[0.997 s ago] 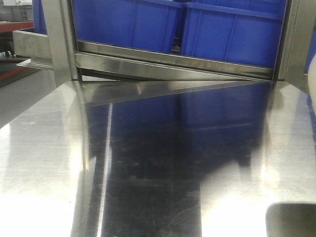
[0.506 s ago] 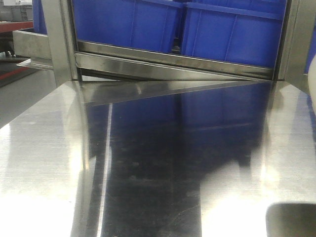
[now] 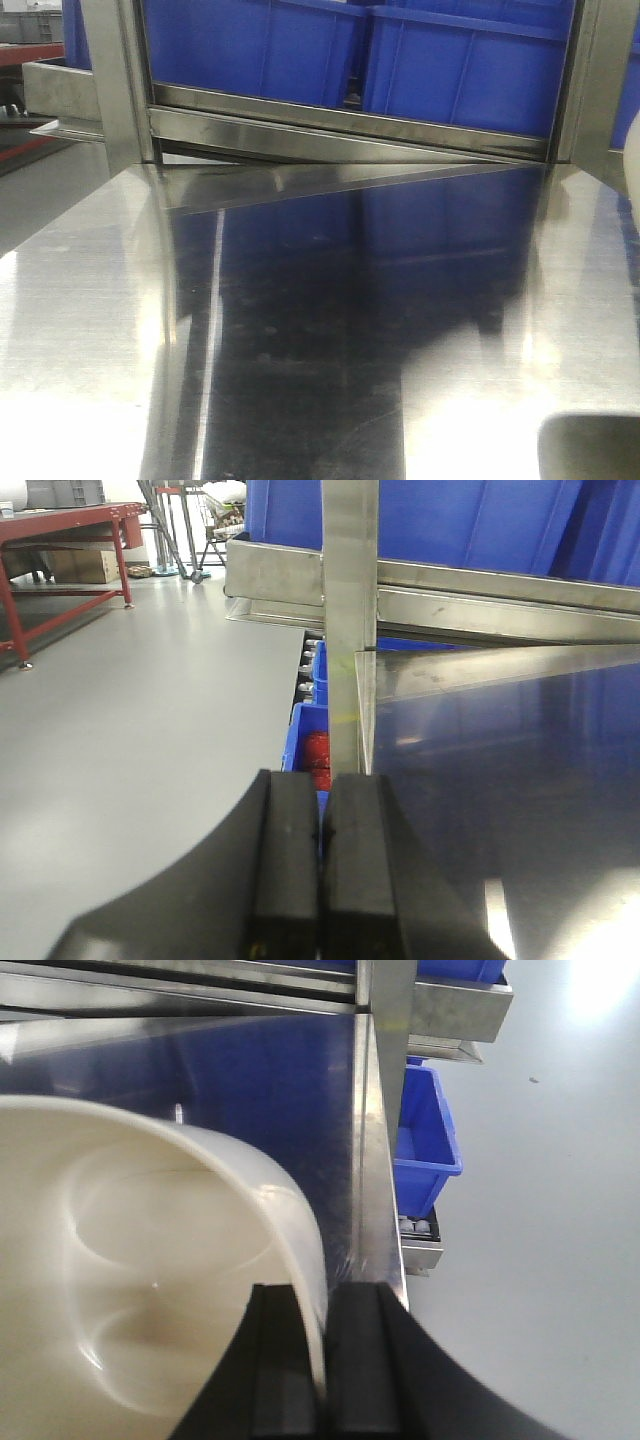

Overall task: Move white bin to right shelf second layer
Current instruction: 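Drive away from the table holding the bin in the right gripper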

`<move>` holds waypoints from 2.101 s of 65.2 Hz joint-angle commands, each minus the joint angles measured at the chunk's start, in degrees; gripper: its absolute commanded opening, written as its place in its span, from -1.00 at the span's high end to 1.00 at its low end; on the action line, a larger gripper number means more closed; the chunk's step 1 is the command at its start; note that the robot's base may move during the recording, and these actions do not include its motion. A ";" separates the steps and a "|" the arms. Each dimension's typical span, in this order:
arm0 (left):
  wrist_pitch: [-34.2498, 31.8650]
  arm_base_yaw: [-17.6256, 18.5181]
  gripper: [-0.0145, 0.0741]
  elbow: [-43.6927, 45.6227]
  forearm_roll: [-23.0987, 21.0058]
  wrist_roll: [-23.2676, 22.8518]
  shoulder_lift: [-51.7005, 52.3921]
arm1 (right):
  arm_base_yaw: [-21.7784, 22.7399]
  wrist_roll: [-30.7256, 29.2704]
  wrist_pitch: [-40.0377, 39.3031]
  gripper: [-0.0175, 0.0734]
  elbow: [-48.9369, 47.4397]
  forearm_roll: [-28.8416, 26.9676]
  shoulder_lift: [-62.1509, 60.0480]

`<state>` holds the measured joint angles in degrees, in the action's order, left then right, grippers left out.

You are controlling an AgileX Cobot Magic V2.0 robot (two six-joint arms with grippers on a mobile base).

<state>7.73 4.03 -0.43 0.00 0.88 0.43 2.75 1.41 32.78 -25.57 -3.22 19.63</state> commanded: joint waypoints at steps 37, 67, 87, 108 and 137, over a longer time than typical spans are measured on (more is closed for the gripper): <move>-4.98 -0.15 0.48 -2.11 0.00 -0.17 1.02 | 0.12 0.25 -5.51 0.52 -1.57 -0.02 0.26; -4.98 -0.15 0.48 -2.11 0.00 -0.17 1.02 | 0.12 0.25 -5.51 0.52 -1.57 -0.02 0.26; -4.98 -0.15 0.48 -2.11 0.00 -0.17 1.02 | 0.12 0.25 -5.51 0.52 -1.57 -0.02 0.26; -4.98 -0.15 0.48 -2.11 0.00 -0.17 1.02 | 0.12 0.25 -5.51 0.52 -1.57 -0.02 0.26; -4.98 -0.15 0.48 -2.11 0.00 -0.17 1.02 | 0.12 0.25 -5.51 0.52 -1.57 -0.02 0.26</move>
<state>7.73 4.03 -0.43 0.00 0.88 0.43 2.75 1.41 33.00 -25.57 -3.22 19.63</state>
